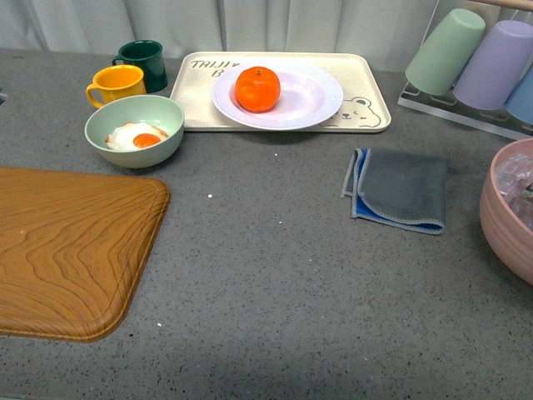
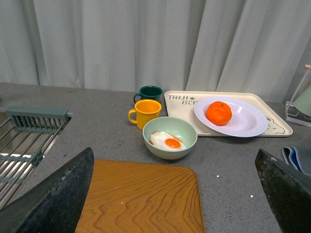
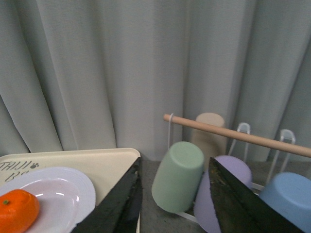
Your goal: Place orange and plate with both arms
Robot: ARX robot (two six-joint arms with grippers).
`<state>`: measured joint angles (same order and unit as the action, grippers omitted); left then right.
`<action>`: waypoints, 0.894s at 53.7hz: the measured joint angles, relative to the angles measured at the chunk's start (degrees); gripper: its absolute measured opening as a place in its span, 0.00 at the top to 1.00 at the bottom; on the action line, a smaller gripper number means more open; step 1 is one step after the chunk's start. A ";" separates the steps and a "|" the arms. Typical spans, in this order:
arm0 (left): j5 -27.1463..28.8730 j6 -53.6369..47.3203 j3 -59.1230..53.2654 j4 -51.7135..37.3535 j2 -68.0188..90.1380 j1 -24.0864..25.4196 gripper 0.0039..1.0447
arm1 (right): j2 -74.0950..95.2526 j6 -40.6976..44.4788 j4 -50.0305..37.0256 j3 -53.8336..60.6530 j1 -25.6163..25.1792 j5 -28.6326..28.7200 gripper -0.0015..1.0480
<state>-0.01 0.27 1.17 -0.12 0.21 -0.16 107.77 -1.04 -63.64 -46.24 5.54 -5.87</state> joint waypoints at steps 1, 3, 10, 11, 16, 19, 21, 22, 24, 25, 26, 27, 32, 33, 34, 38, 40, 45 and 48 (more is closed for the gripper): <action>0.00 0.00 0.00 0.00 0.00 0.02 0.06 | -0.48 0.07 -0.22 0.90 -0.09 0.04 0.71; 0.00 0.00 0.00 0.00 0.00 0.02 0.06 | -2.27 0.28 -1.03 4.44 -0.42 0.31 0.78; 0.00 0.00 0.00 0.00 0.00 0.02 0.06 | -7.43 0.70 -2.67 13.18 -1.09 1.33 0.98; 0.00 0.00 0.00 0.00 0.00 0.00 0.06 | -8.41 0.96 -2.91 14.38 -1.20 1.51 0.99; 0.02 0.00 0.00 0.00 0.00 0.02 0.06 | -12.37 0.92 -3.61 18.71 -1.51 1.92 0.99; 0.02 0.00 0.00 0.00 0.00 0.02 0.06 | -14.69 0.92 -3.76 21.11 -1.75 2.25 0.99; 0.00 0.00 0.00 0.00 0.00 0.00 0.06 | -16.87 0.92 -3.80 23.45 -2.03 2.49 0.99; 0.00 0.00 0.00 0.00 0.00 0.02 0.06 | -18.10 0.92 -3.80 24.81 -2.21 2.56 0.99; 0.00 0.00 0.00 0.00 0.00 0.02 0.06 | -20.17 0.92 -3.72 26.93 -2.78 3.17 0.99; 0.00 0.00 0.00 0.00 0.00 0.02 0.06 | -21.07 0.92 -3.63 27.74 -3.45 4.26 0.99; 0.00 0.00 0.00 0.00 0.00 0.02 0.06 | -22.43 0.94 -3.48 28.87 -4.20 5.42 0.99; 0.02 0.00 0.00 0.00 0.00 0.02 0.06 | -23.34 0.94 -3.32 29.62 -4.55 5.51 0.99; 0.02 0.00 0.00 0.00 0.00 0.00 0.06 | -27.63 0.92 -2.25 32.68 -5.49 5.49 0.99; 0.02 0.00 0.00 0.00 0.00 0.02 0.06 | -28.48 0.92 -1.95 33.29 -5.49 5.51 0.99; 0.02 0.00 0.00 0.00 0.00 0.02 0.06 | -29.31 0.92 -1.62 33.83 -5.49 5.55 0.99; 0.00 0.00 0.00 0.00 0.00 0.02 0.06 | -32.35 0.94 -0.35 35.76 -5.49 5.68 0.99; 0.02 0.00 0.00 0.00 0.00 0.02 0.06 | -33.57 0.92 0.17 36.48 -5.49 5.68 0.99; 0.02 0.00 0.00 0.00 0.00 0.02 0.06 | -37.51 0.92 2.19 38.34 -5.49 5.68 0.99; 0.02 0.00 0.00 0.00 0.00 0.02 0.06 | -39.76 0.94 3.50 39.30 -5.49 5.73 0.99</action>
<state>0.01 0.27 1.17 -0.12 0.21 -0.14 68.01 -0.10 -60.14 -6.94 0.05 -0.14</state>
